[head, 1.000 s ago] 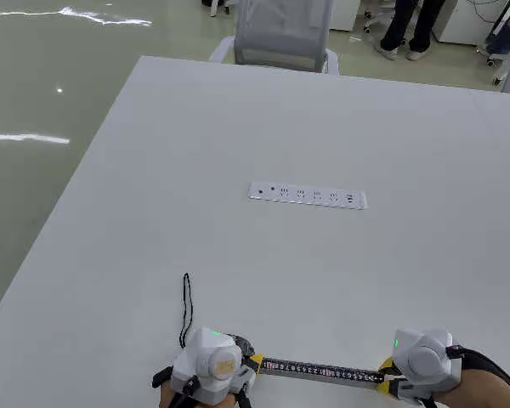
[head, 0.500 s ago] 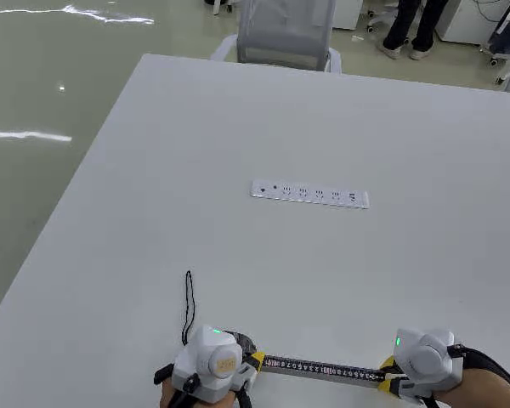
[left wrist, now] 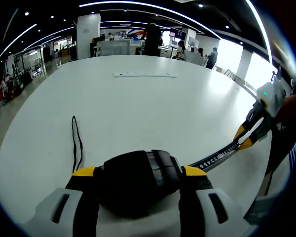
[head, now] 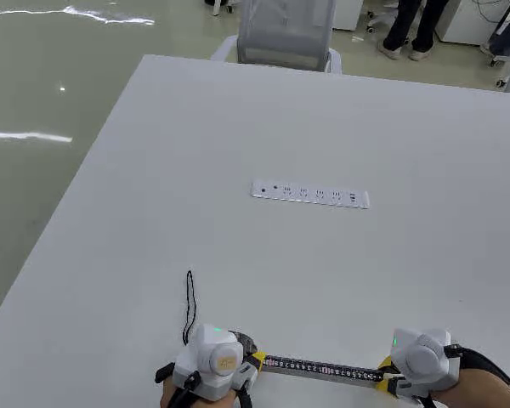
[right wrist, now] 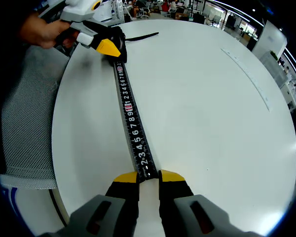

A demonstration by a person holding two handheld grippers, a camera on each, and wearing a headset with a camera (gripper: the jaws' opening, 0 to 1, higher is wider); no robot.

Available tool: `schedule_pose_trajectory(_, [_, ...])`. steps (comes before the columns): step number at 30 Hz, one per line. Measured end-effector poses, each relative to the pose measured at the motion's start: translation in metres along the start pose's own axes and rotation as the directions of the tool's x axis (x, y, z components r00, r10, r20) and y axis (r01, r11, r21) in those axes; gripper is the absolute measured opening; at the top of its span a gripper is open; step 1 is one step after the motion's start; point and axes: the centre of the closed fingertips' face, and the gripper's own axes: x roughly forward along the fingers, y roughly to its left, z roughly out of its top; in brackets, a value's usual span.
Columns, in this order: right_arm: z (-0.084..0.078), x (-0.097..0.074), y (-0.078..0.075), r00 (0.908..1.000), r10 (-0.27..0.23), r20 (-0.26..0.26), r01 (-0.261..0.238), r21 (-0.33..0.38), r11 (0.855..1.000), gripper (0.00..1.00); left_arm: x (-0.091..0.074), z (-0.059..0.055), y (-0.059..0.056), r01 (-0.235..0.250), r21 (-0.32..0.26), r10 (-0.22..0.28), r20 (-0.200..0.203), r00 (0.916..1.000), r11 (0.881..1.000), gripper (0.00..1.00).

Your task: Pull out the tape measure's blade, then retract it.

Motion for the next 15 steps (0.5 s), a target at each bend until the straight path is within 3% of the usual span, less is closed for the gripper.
schedule_pose_trajectory(15, [0.004,0.0011,0.0015,1.0,0.001,0.002,-0.001,0.002,1.0,0.13,-0.0012,0.0004,-0.0006,0.005,0.002,-0.005,-0.006,1.0,1.0,0.63])
